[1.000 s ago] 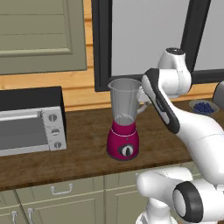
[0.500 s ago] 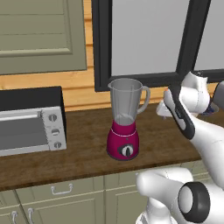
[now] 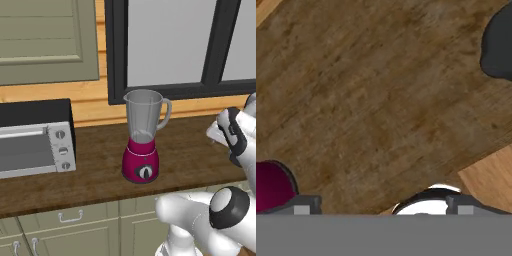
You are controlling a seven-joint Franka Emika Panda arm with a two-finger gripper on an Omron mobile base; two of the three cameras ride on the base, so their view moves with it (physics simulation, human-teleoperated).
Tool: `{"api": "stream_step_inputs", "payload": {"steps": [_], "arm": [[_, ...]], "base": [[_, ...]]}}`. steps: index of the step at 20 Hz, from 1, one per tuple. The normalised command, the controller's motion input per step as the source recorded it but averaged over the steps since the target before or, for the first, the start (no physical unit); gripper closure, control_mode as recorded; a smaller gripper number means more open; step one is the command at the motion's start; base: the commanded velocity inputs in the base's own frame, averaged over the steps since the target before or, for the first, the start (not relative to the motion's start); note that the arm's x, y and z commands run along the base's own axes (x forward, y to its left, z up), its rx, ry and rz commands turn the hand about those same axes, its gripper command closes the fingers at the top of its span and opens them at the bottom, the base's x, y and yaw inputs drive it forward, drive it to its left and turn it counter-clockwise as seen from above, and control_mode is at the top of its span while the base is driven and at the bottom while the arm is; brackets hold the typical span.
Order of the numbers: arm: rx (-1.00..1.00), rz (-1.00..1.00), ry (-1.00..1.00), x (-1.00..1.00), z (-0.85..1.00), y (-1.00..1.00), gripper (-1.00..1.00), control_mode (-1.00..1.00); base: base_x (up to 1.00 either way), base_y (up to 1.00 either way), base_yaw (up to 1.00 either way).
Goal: Close the lid blender by securely placing the lid on top.
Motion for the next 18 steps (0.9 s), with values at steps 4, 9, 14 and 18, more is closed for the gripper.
{"api": "stream_step_inputs", "payload": {"steps": [4, 9, 14, 18], "arm": [[0.12, -0.33, 0.02, -0.05, -0.07, -1.00, -1.00, -1.00], [0.08, -0.34, 0.12, 0.00, 0.00, -1.00, -1.00, -1.00], [-0.05, -0.27, 0.16, 0.04, -0.32, -0.60, -1.00, -1.00], [-0.04, -0.11, 0.12, 0.11, -0.16, -0.32, -1.00, -1.00]], "base": [[0.00, 0.00, 0.00], [0.00, 0.00, 0.00], [0.00, 0.00, 0.00], [0.00, 0.00, 0.00]]}}
